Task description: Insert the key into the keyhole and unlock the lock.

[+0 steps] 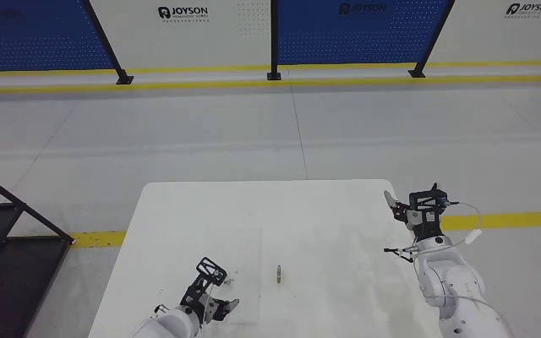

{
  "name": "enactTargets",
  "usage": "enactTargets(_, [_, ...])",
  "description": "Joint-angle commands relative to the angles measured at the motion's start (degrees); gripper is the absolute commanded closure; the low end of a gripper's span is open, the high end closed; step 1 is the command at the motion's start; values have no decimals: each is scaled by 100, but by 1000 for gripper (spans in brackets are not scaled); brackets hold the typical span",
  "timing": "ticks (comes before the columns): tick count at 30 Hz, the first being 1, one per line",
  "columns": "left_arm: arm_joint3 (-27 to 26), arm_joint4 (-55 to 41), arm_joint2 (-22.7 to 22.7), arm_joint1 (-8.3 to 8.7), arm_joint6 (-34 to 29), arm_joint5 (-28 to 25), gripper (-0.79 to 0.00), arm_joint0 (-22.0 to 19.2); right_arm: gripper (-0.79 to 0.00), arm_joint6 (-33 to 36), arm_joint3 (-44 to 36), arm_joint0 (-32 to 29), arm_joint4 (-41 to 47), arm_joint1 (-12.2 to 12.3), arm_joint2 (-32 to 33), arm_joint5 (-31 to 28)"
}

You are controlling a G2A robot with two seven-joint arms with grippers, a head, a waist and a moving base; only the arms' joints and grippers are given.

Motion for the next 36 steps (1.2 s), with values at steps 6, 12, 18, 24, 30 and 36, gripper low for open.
enactTargets(6, [567, 523, 538, -63, -51, 408, -643, -562, -785, 0, 0, 0, 0, 0, 0, 0])
enactTargets(12, [936, 862, 847, -111, 10, 698, -579, -839, -785, 0, 0, 0, 0, 0, 0, 0])
enactTargets(18, [1134, 969, 966, -135, 89, 831, -526, -961, -785, 0, 0, 0, 0, 0, 0, 0])
enactTargets(24, [1265, 922, 968, -149, 171, 918, -434, -1023, -785, 0, 0, 0, 0, 0, 0, 0])
enactTargets(30, [1345, 917, 983, -160, 242, 970, -382, -1069, -785, 0, 0, 0, 0, 0, 0, 0])
enactTargets(36, [1370, 908, 984, -165, 266, 966, -360, -1090, -785, 0, 0, 0, 0, 0, 0, 0])
